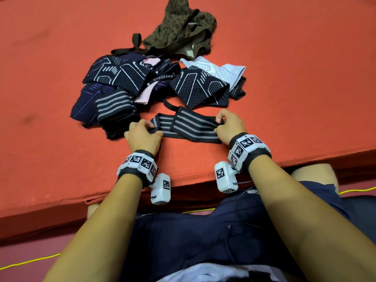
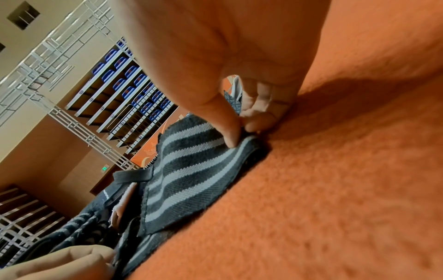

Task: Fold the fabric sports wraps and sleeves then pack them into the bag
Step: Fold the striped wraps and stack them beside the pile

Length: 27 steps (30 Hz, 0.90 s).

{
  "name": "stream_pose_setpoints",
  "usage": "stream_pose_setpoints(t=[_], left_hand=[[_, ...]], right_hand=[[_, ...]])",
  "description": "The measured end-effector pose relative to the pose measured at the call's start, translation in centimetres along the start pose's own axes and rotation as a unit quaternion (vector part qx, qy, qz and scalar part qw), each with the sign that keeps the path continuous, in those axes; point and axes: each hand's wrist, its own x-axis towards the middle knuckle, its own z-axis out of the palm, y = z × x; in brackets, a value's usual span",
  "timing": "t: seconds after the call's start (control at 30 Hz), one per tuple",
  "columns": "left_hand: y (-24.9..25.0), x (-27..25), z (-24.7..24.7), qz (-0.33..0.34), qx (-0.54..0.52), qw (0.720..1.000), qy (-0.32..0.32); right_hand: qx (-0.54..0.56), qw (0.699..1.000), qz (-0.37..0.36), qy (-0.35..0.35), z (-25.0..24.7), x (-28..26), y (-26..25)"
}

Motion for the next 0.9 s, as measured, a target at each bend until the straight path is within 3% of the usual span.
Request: stream_pose_setpoints(t=[0.27,0.43,0.6,0.77,0.9], left_hand=[[0.9,0.6,-0.7,0.008,-0.04,0.999,0.002],[1.7,1.1,-0.8,0.008,-0.015,0.999,-0.041],[2.4,1.0,-1.1,0.068,0.03,0.996,-0.046],[2.6,0.5,-1.6,0.109,0.029,0.993,-0.019],[3.1,-0.2,-1.5,0.07,0.065,0.991,-0.096]], right_hand=[[0.053,0.997,-0.028,0.039,-0.3,-0.3,-0.5],[0.091,0.987,-0.063,0.117,-1.6,0.3,-1.1],[0.127,0.976,-0.055,0.169,-2.4,0.9,-1.0],[0.128,0.982,-0.022,0.137,-2.4,1.1,0.0],[0.114,0.986,-0.006,0.118,-1.6,0.6,0.2]])
